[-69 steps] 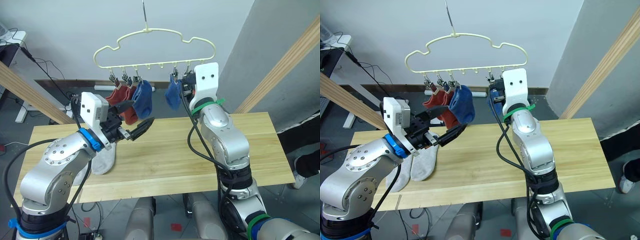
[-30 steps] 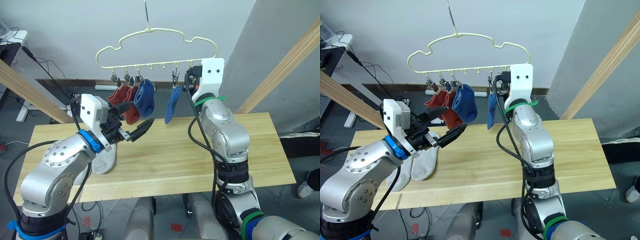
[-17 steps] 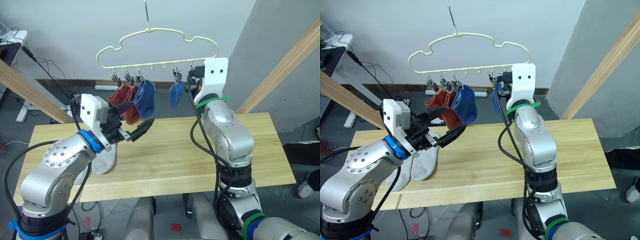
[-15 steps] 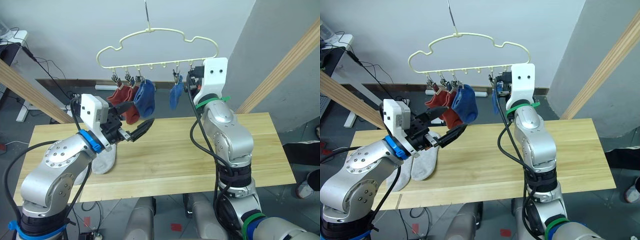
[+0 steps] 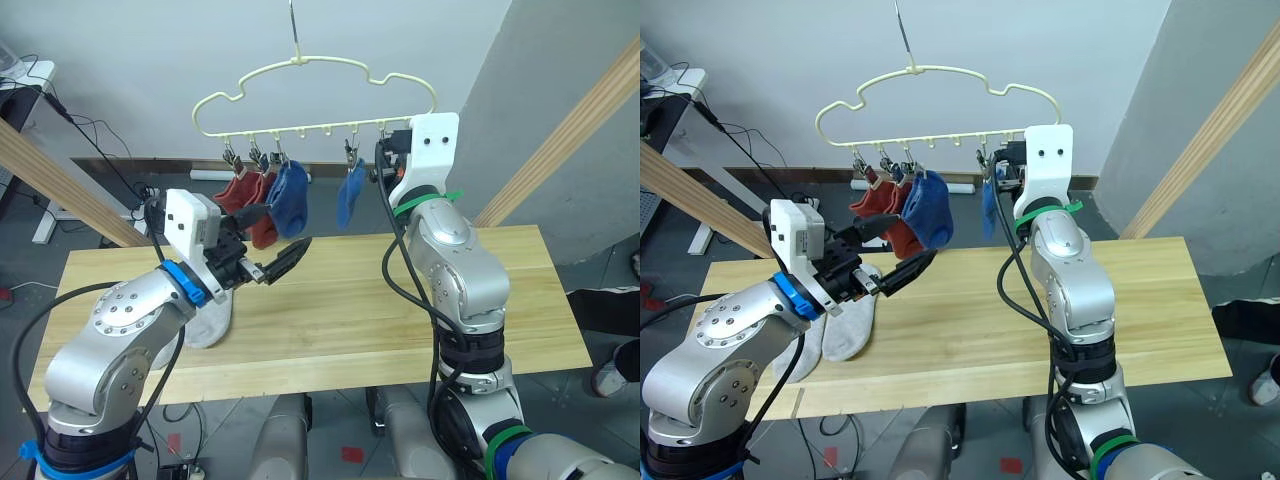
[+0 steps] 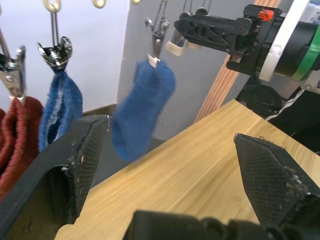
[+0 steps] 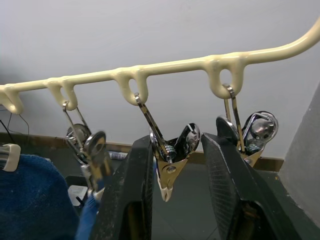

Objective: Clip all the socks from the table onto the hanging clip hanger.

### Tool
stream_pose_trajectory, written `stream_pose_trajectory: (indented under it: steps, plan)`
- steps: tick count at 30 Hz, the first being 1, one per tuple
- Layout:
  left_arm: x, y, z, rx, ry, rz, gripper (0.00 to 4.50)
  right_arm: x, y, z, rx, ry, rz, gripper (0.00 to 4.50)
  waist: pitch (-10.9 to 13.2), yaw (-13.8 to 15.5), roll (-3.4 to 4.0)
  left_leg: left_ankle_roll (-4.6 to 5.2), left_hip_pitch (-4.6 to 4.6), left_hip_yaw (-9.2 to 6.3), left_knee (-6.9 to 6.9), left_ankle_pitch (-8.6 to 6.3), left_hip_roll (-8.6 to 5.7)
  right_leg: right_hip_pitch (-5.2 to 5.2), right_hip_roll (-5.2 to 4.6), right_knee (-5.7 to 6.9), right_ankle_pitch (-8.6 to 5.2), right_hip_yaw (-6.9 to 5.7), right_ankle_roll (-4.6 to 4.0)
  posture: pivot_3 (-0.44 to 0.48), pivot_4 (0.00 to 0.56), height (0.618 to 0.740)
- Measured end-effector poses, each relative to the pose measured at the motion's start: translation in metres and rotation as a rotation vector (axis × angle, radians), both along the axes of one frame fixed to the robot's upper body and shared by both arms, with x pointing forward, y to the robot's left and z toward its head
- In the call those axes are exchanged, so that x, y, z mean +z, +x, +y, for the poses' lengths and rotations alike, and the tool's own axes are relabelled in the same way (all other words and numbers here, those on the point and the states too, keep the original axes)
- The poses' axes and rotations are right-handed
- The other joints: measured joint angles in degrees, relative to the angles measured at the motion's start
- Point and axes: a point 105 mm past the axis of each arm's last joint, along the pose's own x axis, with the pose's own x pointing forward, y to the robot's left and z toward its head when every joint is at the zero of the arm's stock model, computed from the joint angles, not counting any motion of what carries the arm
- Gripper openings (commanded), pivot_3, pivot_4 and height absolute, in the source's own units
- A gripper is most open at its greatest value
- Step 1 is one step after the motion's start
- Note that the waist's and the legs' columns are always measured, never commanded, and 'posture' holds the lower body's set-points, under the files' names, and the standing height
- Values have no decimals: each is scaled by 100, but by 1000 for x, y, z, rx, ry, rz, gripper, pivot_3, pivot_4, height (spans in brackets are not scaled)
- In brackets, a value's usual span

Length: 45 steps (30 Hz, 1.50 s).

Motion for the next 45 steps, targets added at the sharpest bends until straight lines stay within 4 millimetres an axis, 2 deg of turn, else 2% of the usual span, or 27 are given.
stream_pose_trajectory:
  steps: [15,19,34,39,45]
  plan:
    - [3,-2,-3,-2,1,-14,4500,4,-1,2,21,10,-19,1531,0,0,0,2,0,1,0,-1,0,0,0,0,0,0,0,59,349,740]
    - [3,-2,-2,5,0,-12,4500,5,-1,3,29,15,-21,678,0,0,0,1,0,1,0,-1,0,0,0,0,0,0,0,58,350,740]
    - [4,-1,-7,-2,3,-10,4500,6,-2,4,44,10,-25,678,0,2,0,3,0,0,1,-2,0,1,0,1,0,0,0,58,354,740]
    - [2,-2,-6,-4,20,4,4500,9,3,2,169,-7,-11,678,0,5,0,9,0,0,1,-5,0,2,0,0,0,-1,0,56,355,740]
    - [-4,-3,-5,-14,32,36,4500,10,4,-17,310,-23,37,678,0,8,0,12,-1,1,0,-7,0,2,0,-2,0,-1,0,53,355,740]
